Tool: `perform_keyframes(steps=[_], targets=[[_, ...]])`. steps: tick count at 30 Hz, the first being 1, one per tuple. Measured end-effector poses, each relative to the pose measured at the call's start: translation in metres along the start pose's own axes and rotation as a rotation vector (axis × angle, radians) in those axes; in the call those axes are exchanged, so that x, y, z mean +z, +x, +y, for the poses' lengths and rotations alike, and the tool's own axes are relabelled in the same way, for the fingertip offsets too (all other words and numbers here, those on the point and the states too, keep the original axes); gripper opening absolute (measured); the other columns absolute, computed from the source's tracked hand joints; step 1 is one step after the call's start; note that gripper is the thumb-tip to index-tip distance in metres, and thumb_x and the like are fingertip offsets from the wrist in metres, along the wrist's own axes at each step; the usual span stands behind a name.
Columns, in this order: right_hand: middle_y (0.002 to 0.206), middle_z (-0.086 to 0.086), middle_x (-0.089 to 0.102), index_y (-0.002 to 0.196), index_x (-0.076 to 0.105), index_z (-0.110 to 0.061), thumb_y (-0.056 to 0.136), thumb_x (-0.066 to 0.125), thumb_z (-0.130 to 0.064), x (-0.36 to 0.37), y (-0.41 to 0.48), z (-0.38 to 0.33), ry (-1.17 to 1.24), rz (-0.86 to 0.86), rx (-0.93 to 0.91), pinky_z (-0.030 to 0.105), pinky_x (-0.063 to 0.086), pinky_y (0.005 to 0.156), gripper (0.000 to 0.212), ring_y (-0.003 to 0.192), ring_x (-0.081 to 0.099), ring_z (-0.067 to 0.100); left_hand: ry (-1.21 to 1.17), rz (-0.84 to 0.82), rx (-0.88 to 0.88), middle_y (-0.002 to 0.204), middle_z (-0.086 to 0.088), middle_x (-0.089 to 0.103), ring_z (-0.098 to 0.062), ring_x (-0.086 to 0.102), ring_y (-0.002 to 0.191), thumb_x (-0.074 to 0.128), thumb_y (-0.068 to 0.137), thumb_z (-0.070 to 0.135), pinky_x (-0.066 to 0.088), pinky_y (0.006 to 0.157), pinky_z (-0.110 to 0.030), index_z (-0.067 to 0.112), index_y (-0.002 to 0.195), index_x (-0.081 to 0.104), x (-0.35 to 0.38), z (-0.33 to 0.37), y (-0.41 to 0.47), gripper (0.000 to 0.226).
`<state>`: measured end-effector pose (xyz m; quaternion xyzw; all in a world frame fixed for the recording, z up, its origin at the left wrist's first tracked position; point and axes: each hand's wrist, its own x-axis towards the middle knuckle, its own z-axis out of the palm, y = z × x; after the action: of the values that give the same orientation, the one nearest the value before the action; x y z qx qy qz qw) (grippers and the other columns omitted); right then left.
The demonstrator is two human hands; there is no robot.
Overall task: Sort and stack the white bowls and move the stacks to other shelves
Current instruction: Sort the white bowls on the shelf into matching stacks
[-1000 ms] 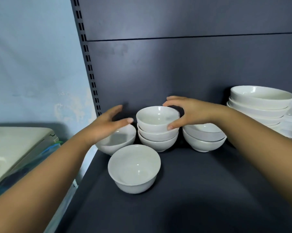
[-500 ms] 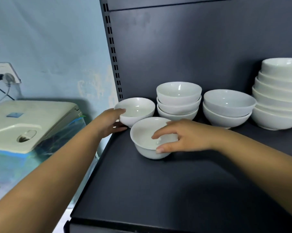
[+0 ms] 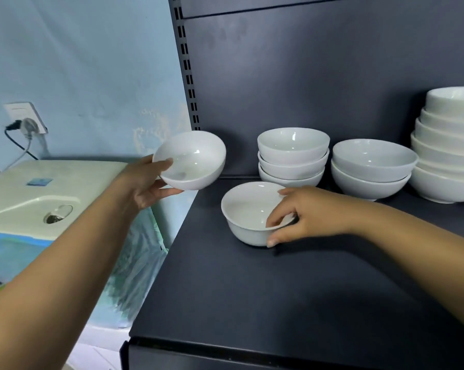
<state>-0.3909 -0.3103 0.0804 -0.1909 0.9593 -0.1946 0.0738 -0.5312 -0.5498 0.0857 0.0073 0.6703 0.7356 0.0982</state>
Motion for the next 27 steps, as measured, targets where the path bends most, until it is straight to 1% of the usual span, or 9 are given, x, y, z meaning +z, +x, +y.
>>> perform_keyframes(steps=[2, 4, 8, 13, 16, 20, 23, 25, 27], targets=[[0.102, -0.025, 0.061, 0.094, 0.061, -0.042, 0.072, 0.068, -0.045, -0.011, -0.002, -0.01, 0.163, 0.089, 0.033, 0.005, 0.031, 0.099, 0.024, 0.102, 0.051, -0.013, -0.018, -0.04, 0.06, 0.115, -0.013, 0.059, -0.022, 0.062, 0.089, 0.05, 0.092, 0.011, 0.058, 0.052, -0.03, 0.008, 0.119, 0.053, -0.004, 0.014, -0.01, 0.027], [0.115, -0.033, 0.047, 0.103, 0.045, -0.05, 0.062, 0.066, -0.048, -0.026, -0.001, -0.018, 0.301, 0.287, -0.059, 0.001, 0.032, 0.094, 0.046, 0.104, 0.045, -0.021, -0.053, -0.105, 0.106, 0.118, -0.013, 0.059, -0.023, 0.062, 0.095, 0.052, 0.091, 0.012, 0.058, 0.057, -0.031, 0.007, 0.119, 0.054, -0.002, 0.029, -0.022, 0.029], [0.13, -0.019, 0.041, 0.131, 0.036, -0.033, 0.049, 0.073, -0.048, -0.058, -0.001, -0.028, 0.489, 0.581, -0.184, 0.018, 0.031, 0.107, 0.091, 0.123, 0.039, -0.006, -0.061, -0.244, 0.158, 0.112, -0.009, 0.062, -0.02, 0.064, 0.091, 0.054, 0.088, 0.016, 0.058, 0.058, -0.029, 0.011, 0.111, 0.059, 0.028, 0.052, -0.047, 0.024], [0.12, -0.02, 0.055, 0.115, 0.044, -0.043, 0.062, 0.08, -0.039, -0.077, -0.025, -0.015, 0.379, 0.663, -0.189, 0.019, 0.038, 0.103, 0.065, 0.116, 0.051, -0.001, -0.069, -0.439, 0.181, 0.091, -0.003, 0.071, -0.015, 0.071, 0.074, 0.057, 0.081, 0.02, 0.058, 0.056, -0.03, 0.012, 0.111, 0.061, 0.083, 0.058, -0.066, 0.031], [0.114, -0.023, 0.056, 0.115, 0.047, -0.037, 0.057, 0.076, -0.033, -0.088, -0.053, 0.002, 0.407, 0.78, -0.148, 0.009, 0.039, 0.095, 0.065, 0.108, 0.052, -0.01, -0.034, -0.577, 0.245, 0.105, -0.001, 0.068, -0.015, 0.069, 0.086, 0.059, 0.074, 0.028, 0.058, 0.064, -0.029, 0.019, 0.112, 0.06, 0.117, 0.059, -0.064, 0.039], [0.098, -0.009, 0.058, 0.109, 0.053, -0.013, 0.061, 0.084, -0.025, -0.103, -0.084, 0.032, 0.357, 0.802, -0.012, 0.02, 0.044, 0.094, 0.058, 0.097, 0.055, 0.006, 0.192, -0.754, 0.427, 0.113, 0.012, 0.061, -0.009, 0.062, 0.102, 0.076, 0.07, 0.03, 0.056, 0.075, -0.025, 0.034, 0.111, 0.054, 0.161, 0.058, -0.052, 0.047], [0.116, -0.012, 0.057, 0.125, 0.049, -0.02, 0.058, 0.084, -0.023, -0.109, -0.099, 0.052, 0.299, 0.877, 0.113, 0.014, 0.039, 0.097, 0.076, 0.109, 0.052, 0.001, 0.367, -0.797, 0.518, 0.107, 0.016, 0.061, -0.007, 0.059, 0.105, 0.075, 0.05, 0.042, 0.055, 0.078, -0.023, 0.037, 0.108, 0.05, 0.191, 0.06, -0.04, 0.063], [0.121, -0.014, 0.053, 0.13, 0.047, -0.022, 0.059, 0.082, -0.022, -0.109, -0.104, 0.062, 0.239, 0.915, 0.22, 0.013, 0.037, 0.099, 0.079, 0.114, 0.05, 0.002, 0.461, -0.86, 0.583, 0.102, 0.02, 0.06, 0.001, 0.058, 0.101, 0.077, 0.047, 0.045, 0.053, 0.077, -0.015, 0.035, 0.106, 0.048, 0.21, 0.059, -0.039, 0.067], [0.114, -0.017, 0.051, 0.127, 0.052, -0.02, 0.061, 0.082, -0.024, -0.105, -0.105, 0.069, 0.204, 0.931, 0.283, 0.015, 0.037, 0.097, 0.073, 0.11, 0.051, 0.006, 0.54, -0.897, 0.66, 0.092, 0.027, 0.06, 0.019, 0.056, 0.086, 0.08, 0.062, 0.026, 0.044, 0.071, -0.002, 0.036, 0.099, 0.045, 0.225, 0.057, -0.04, 0.052]])
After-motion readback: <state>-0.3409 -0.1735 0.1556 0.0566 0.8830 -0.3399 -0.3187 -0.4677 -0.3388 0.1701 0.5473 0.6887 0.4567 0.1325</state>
